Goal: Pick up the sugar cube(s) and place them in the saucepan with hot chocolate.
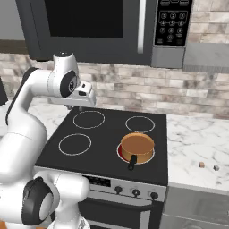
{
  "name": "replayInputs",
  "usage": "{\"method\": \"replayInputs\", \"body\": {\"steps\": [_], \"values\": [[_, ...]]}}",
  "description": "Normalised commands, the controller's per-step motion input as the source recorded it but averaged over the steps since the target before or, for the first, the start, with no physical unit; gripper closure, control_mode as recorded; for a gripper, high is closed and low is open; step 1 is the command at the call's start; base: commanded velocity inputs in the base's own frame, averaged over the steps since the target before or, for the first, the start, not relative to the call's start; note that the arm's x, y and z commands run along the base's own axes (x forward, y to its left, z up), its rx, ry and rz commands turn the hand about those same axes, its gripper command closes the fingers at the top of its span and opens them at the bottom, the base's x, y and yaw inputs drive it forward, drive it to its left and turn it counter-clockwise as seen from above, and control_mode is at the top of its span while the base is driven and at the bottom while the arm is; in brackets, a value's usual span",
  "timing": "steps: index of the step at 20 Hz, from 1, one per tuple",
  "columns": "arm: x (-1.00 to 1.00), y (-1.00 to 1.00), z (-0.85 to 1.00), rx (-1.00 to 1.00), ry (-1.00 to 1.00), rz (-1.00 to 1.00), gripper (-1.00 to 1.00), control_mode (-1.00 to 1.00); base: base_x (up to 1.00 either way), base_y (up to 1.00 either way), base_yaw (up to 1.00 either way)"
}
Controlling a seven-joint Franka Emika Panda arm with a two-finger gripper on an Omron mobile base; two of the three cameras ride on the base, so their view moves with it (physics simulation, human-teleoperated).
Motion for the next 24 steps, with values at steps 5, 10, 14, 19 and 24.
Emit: {"method": "replayInputs", "body": {"steps": [5,10,14,19,24], "values": [[0.0,0.01,0.0,0.0,0.0,0.0,-1.0,-1.0,0.0,0.0,0.0],[0.0,-0.31,-0.1,0.0,0.0,-0.05,-1.0,-1.0,0.0,0.0,0.0],[0.0,-1.0,-0.29,0.14,0.08,-0.12,-1.0,-1.0,0.0,0.0,0.0],[0.0,-1.0,-0.4,0.2,0.14,-0.16,-1.0,-1.0,0.0,0.0,0.0],[0.0,-1.0,-0.22,0.15,0.02,-0.18,-1.0,-1.0,0.0,0.0,0.0]]}}
